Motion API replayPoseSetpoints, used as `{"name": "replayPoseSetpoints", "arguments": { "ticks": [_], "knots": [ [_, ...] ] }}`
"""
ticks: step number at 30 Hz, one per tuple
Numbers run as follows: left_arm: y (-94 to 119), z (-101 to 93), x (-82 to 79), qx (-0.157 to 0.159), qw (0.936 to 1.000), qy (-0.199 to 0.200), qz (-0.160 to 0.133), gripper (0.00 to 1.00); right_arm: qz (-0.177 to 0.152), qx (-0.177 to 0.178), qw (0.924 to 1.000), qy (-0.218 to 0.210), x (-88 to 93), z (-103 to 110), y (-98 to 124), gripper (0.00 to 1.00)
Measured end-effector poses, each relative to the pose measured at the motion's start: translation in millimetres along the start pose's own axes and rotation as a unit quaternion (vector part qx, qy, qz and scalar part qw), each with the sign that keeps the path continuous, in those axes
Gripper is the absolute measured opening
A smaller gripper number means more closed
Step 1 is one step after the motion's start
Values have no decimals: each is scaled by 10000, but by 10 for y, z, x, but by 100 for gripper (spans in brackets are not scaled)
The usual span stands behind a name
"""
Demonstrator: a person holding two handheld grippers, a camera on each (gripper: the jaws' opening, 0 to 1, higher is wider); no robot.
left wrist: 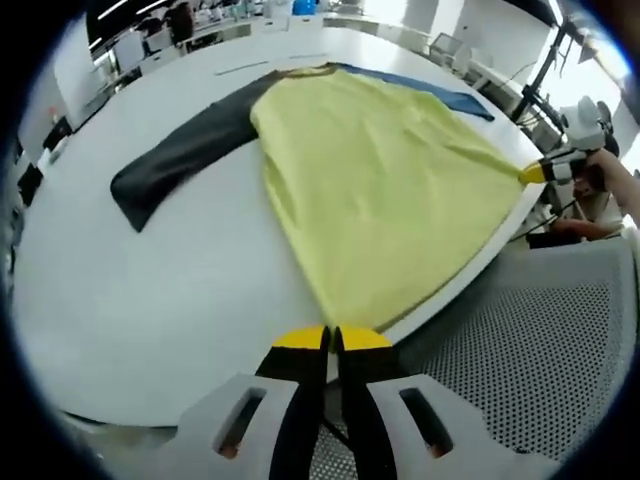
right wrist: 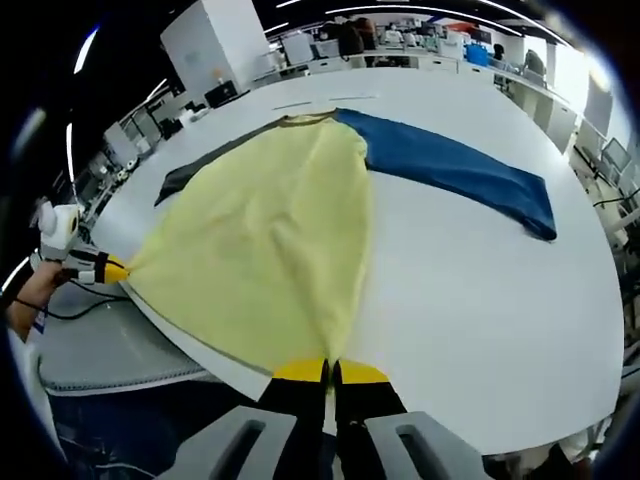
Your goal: Fold the garment on the visible template until the final outline fits inside the template.
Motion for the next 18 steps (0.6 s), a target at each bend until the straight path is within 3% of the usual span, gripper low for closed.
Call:
{"name": "replayPoseSetpoints", "arguments": {
  "ticks": [5,18],
  "knots": [
    [-25,14,60,-10,10000,36,92,0,229,29,9997,-125,100,28,-39,0],
    [-64,6,105,-23,9998,66,198,0,294,11,9996,-24,99,33,-19,0]
  ]
}}
Point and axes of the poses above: the point that each gripper's makers call its tool centre point, and the gripper's own axes: y roughly backward along the fingers, z roughly to its left, x roughly out of its underside, the point moved 5 cm from there along y, roughly backward along the fingers, and after that the axes turned 4 degrees about -y, right-handed, at the moved point
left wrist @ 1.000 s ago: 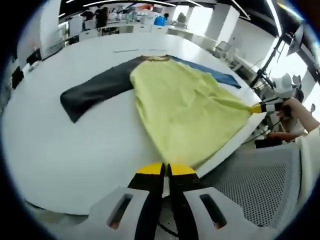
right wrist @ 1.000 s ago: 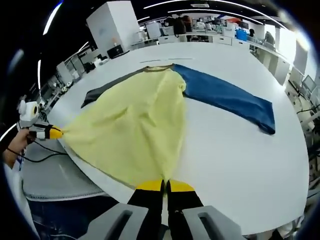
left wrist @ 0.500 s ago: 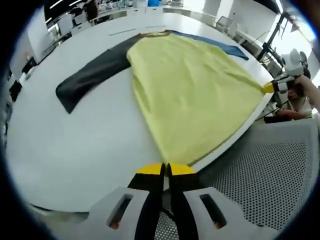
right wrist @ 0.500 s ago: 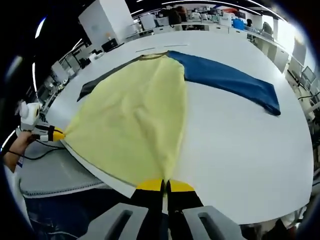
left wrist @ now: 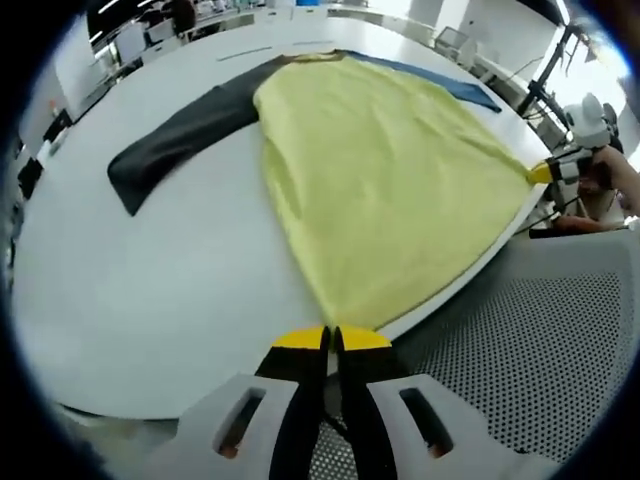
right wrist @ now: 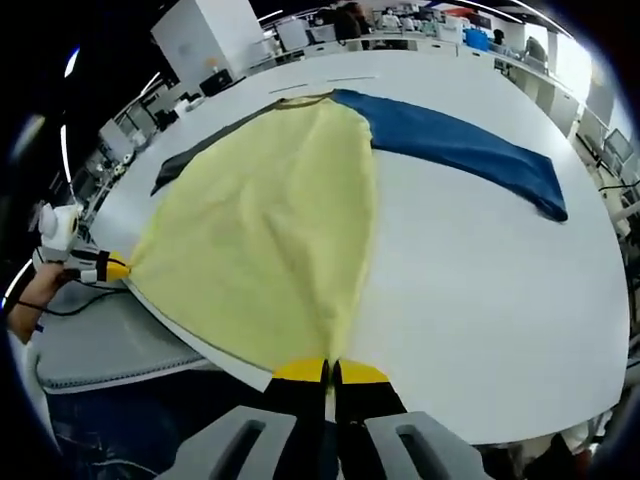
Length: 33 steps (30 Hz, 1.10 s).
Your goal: Fold the garment on the visible template until the final outline fits inside the template.
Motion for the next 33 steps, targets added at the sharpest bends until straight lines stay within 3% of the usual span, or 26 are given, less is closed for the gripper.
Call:
{"name": "replayPoseSetpoints", "arguments": {
  "ticks": [11,16,22,24,27,33],
  "knots": [
    [-9,0,12,-50,10000,-3,77,0,134,129,9993,337,9,3,-18,0],
    [29,10,-29,-69,9999,50,-150,4,-37,139,9993,333,-48,-8,-1,1],
    [90,8,-127,-9,9992,30,-390,20,-138,170,9991,375,-108,-46,54,20],
    [106,-3,-194,23,9980,5,-635,21,-234,113,9989,390,-135,-46,74,26],
    [138,-12,-254,50,9974,-89,-714,23,-459,118,9976,496,-204,-43,116,39],
    [174,-16,-368,102,9950,-231,-970,39,-782,80,9948,651,-340,-62,163,55]
  ]
}}
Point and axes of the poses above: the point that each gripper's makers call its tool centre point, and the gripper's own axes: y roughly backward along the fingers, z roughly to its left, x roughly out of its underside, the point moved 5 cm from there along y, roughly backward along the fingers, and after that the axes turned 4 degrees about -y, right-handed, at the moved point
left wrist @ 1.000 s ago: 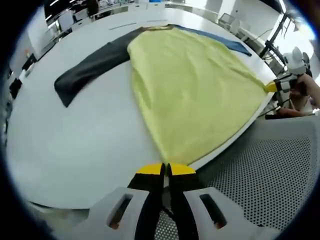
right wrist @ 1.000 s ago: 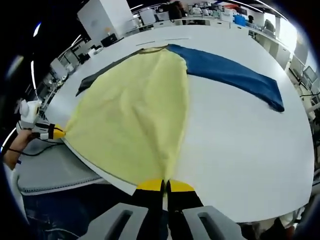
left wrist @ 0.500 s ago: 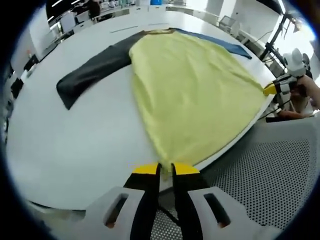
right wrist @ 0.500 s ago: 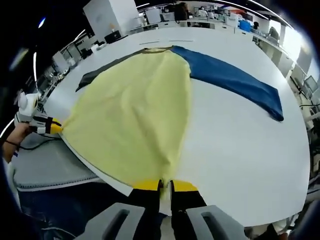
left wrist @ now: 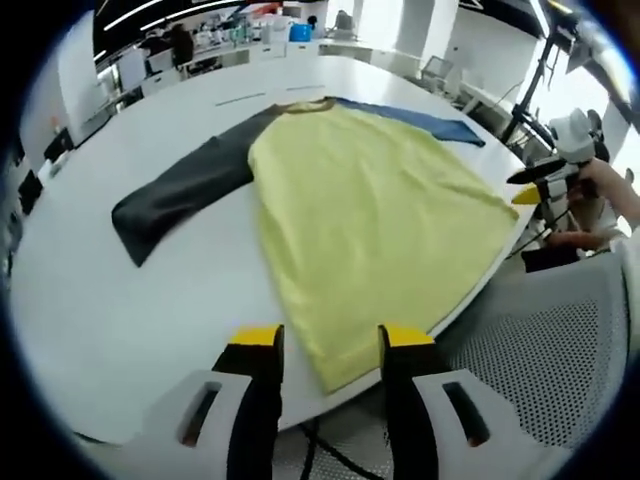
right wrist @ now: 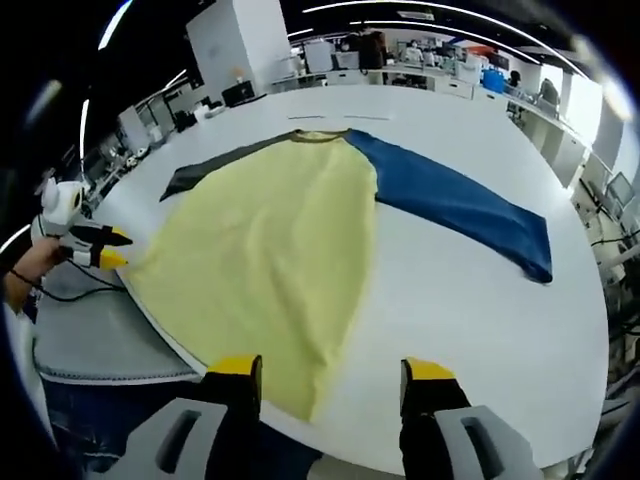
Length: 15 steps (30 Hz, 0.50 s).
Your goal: Fold the garment on the visible template until the final outline fits inside the template.
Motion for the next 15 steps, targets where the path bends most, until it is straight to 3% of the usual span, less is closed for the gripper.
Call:
{"name": "replayPoseSetpoints", "arguments": {
  "ticks": [5,8,12,15],
  "knots": [
    [-14,56,-12,-60,10000,-42,-62,57,-249,8,9997,58,-148,-92,11,70],
    [-7,63,-47,52,9997,97,-231,63,-430,-14,9990,-123,-247,-164,27,73],
    [-15,81,-70,42,9995,132,-289,79,-682,16,9968,-413,-394,-308,79,76],
    [-12,94,-80,32,9996,68,-288,82,-807,117,9957,-443,-480,-436,99,77]
  ]
}}
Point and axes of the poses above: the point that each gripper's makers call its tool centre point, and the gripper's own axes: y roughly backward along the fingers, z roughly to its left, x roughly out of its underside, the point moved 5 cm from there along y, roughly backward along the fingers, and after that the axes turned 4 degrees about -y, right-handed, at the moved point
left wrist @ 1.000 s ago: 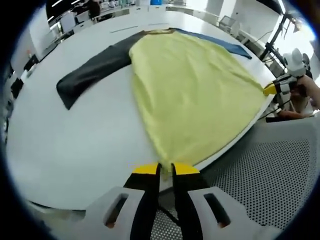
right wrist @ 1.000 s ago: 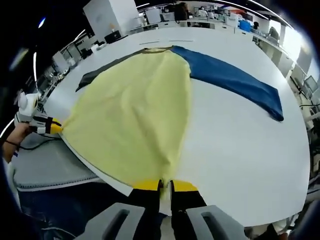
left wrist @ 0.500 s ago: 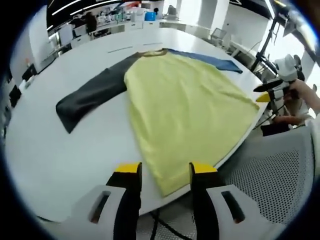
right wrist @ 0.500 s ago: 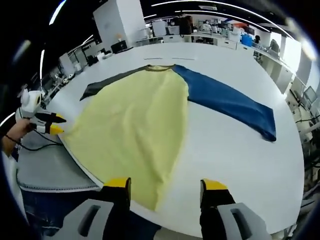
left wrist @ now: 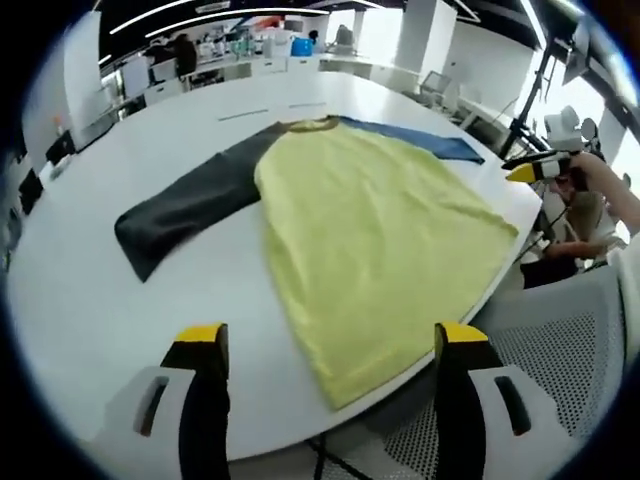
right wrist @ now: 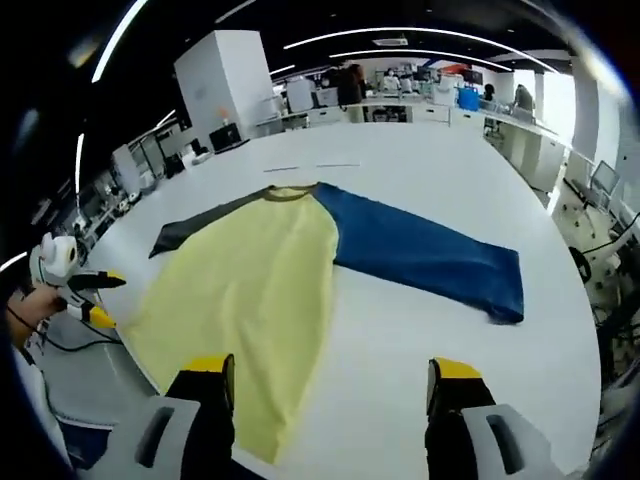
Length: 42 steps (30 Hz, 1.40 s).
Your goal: Fold the garment on the visible template until the final outline fits inside the template.
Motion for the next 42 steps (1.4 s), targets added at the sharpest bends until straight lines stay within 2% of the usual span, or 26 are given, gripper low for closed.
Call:
{"name": "replayPoseSetpoints", "arguments": {
  "ticks": [5,11,16,23,32,35,39,42],
  "knots": [
    [-8,-14,-51,119,9998,34,-153,88,-312,217,9992,-155,-168,-254,-4,76],
    [-29,-34,-75,217,9995,37,-214,97,-452,442,9977,-256,-279,-469,-2,74],
    [-40,-50,-75,256,9995,2,-180,98,-440,564,9964,-457,-328,-670,-32,73],
    [-18,-55,-138,288,9988,104,-388,99,-401,813,9944,-548,-350,-906,-90,70],
    [0,-54,-193,358,9981,212,-465,99,-388,884,9934,-622,-410,-1141,-223,66],
    [3,-57,-211,379,9978,243,-494,99,-353,995,9920,-688,-423,-1238,-283,61],
    [30,-62,-260,384,9972,246,-599,99,-313,1251,9880,-853,-417,-1362,-309,50],
    [58,-68,-310,379,9965,192,-727,98,-252,1340,9861,-946,-400,-1429,-334,46]
  ]
}}
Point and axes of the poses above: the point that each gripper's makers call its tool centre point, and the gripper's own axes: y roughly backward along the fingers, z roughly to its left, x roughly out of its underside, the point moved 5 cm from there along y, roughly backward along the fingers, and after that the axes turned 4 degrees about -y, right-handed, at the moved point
